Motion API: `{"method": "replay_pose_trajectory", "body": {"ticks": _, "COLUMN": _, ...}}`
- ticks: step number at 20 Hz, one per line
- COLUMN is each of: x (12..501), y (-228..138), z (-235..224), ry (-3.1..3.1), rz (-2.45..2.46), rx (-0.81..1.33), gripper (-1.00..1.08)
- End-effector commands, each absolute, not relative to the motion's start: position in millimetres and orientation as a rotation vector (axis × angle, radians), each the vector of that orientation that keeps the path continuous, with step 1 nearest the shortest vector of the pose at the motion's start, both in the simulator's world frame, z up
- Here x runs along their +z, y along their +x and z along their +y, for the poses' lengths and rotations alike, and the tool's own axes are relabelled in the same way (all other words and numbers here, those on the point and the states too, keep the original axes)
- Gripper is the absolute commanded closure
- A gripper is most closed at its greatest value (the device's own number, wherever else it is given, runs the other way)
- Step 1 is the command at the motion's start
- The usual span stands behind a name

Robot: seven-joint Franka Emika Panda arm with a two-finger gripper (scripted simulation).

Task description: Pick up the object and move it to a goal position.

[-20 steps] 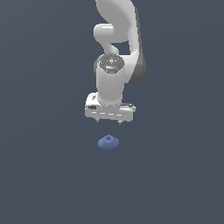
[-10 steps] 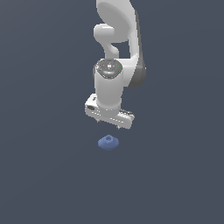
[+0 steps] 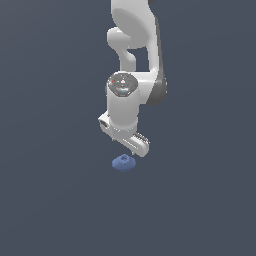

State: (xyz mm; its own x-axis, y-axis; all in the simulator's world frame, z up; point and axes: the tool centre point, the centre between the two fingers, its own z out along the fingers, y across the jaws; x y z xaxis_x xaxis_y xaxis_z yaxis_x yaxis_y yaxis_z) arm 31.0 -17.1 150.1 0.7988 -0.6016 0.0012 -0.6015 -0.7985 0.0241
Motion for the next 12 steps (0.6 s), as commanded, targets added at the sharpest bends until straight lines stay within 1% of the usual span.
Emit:
{"method": "replay_pose_trajectory", "body": {"ticks": 1, "x": 148, "y": 34, "z": -17, "ry": 2.921, "rz": -1.099, "rx": -0.009, "gripper": -0.92}}
{"method": "replay_pose_trajectory", "body": {"ticks": 12, "x": 138, "y": 47, "z": -18, "ry": 2.720, "rz": -1.549, "rx": -0.006, "gripper": -0.92}}
